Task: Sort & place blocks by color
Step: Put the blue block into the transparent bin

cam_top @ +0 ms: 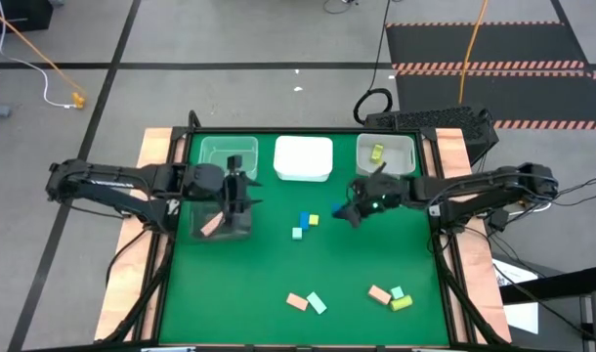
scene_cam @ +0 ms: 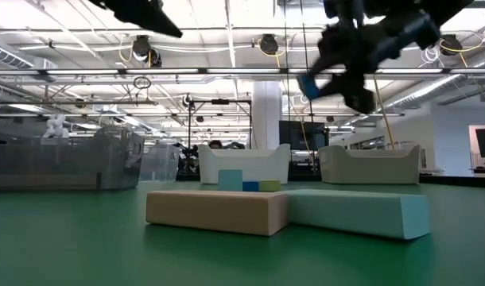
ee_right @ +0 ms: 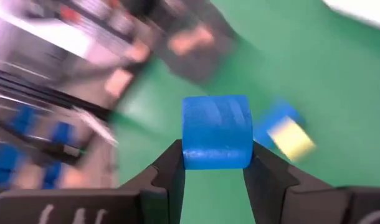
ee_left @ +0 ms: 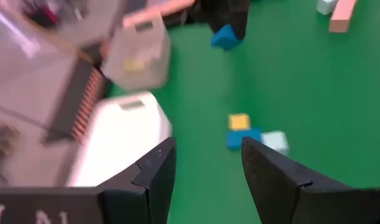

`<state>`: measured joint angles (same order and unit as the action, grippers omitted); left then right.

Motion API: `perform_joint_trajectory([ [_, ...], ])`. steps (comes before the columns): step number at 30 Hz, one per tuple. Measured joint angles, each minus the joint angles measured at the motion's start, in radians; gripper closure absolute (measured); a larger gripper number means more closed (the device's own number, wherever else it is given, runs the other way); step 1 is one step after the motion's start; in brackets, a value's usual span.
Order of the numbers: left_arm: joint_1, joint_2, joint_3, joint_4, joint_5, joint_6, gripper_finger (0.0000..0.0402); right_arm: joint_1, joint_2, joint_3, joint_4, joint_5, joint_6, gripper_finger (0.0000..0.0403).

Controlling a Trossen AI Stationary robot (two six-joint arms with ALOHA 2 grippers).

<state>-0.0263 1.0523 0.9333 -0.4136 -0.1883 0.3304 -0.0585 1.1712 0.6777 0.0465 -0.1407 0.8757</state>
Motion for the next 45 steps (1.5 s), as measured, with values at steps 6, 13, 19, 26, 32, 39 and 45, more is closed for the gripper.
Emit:
perform_joint_trajectory([
  [6, 0.041, 0.008, 0.0, 0.167, 0.001, 0.167, 0.022, -0.079, 0.007, 0.001, 0.201, -0.124, 0.025, 0.0291],
  [13, 0.069, 0.032, -0.002, 0.234, 0.004, 0.071, 0.022, -0.123, 0.057, 0.095, 0.226, -0.122, -0.063, 0.0291],
  [19, 0.092, 0.104, -0.001, 0.421, -0.021, 0.046, 0.022, -0.16, 0.182, 0.279, 0.233, -0.119, -0.127, 0.0291],
  [26, 0.094, 0.192, 0.0, 0.567, -0.234, 0.116, 0.022, -0.19, 0.314, 0.434, 0.399, -0.118, -0.1, 0.0291],
  [32, 0.071, 0.208, 0.0, 0.606, -0.261, 0.11, 0.022, -0.21, 0.35, 0.475, 0.5, -0.111, -0.047, 0.0291],
  [39, 0.076, 0.222, 0.0, 0.798, -0.315, 0.12, 0.022, -0.207, 0.35, 0.475, 0.505, -0.065, -0.049, 0.0291],
  [45, 0.085, 0.25, -0.002, 0.875, -0.311, 0.121, 0.022, -0.203, 0.35, 0.475, 0.517, -0.038, -0.047, 0.0291],
])
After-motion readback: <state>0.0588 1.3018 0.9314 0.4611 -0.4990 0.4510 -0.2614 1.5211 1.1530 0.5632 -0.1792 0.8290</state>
